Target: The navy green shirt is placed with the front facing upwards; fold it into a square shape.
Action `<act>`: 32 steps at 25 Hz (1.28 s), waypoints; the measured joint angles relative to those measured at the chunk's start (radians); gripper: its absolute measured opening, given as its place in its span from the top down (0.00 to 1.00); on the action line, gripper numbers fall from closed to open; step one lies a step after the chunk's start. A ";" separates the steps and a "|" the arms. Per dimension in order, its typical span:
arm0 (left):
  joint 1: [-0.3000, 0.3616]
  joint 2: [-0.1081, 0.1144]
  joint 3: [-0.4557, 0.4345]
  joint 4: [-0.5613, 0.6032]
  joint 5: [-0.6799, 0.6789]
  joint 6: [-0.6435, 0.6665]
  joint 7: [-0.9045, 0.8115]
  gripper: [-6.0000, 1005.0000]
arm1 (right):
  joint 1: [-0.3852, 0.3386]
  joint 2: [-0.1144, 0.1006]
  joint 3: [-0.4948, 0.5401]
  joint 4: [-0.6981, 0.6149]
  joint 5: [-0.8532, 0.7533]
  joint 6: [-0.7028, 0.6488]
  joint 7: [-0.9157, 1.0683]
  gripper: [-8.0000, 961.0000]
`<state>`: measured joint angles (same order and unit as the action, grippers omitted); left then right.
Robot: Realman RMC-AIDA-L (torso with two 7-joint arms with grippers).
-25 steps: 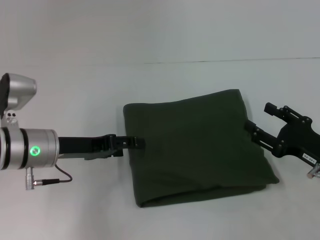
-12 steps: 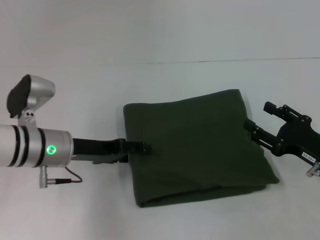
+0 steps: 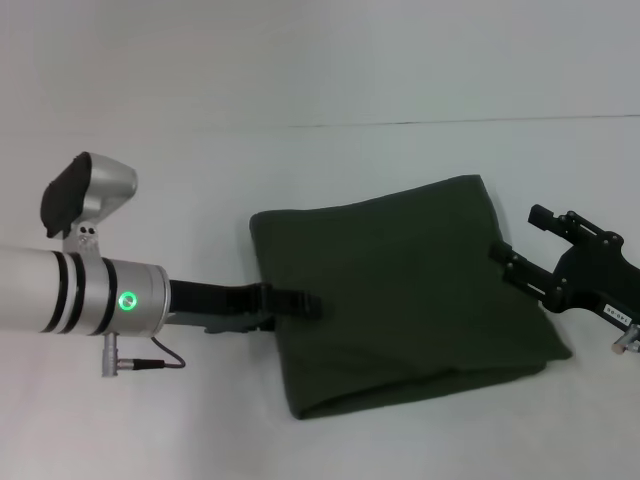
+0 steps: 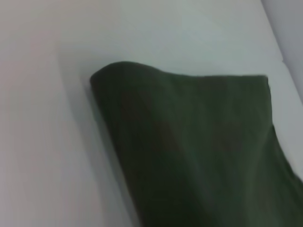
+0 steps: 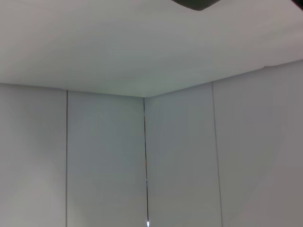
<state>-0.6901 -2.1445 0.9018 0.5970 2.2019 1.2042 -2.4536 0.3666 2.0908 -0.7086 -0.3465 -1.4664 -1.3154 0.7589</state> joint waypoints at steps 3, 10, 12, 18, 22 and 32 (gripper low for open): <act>-0.004 0.003 0.016 -0.007 0.000 0.000 0.001 0.11 | 0.000 0.000 0.000 0.000 0.000 0.000 0.001 0.22; 0.001 -0.003 0.027 0.002 0.001 0.003 0.015 0.44 | 0.000 0.001 0.000 0.001 0.000 0.000 0.003 0.22; 0.000 -0.003 0.027 0.002 0.000 0.005 0.020 0.50 | 0.000 0.001 0.000 0.002 0.000 0.000 0.003 0.22; -0.001 -0.004 0.028 0.009 -0.002 0.011 0.022 0.71 | -0.002 0.002 0.002 0.012 0.000 0.000 0.001 0.22; 0.019 0.001 0.029 0.048 0.001 0.023 0.022 0.77 | -0.002 0.002 0.004 0.013 0.000 0.002 0.000 0.22; 0.107 0.033 0.004 0.172 0.002 0.040 0.042 0.82 | 0.019 0.004 0.000 0.030 0.007 0.024 0.001 0.22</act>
<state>-0.5835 -2.1114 0.9057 0.7688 2.2038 1.2445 -2.4117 0.3856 2.0946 -0.7087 -0.3167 -1.4590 -1.2910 0.7601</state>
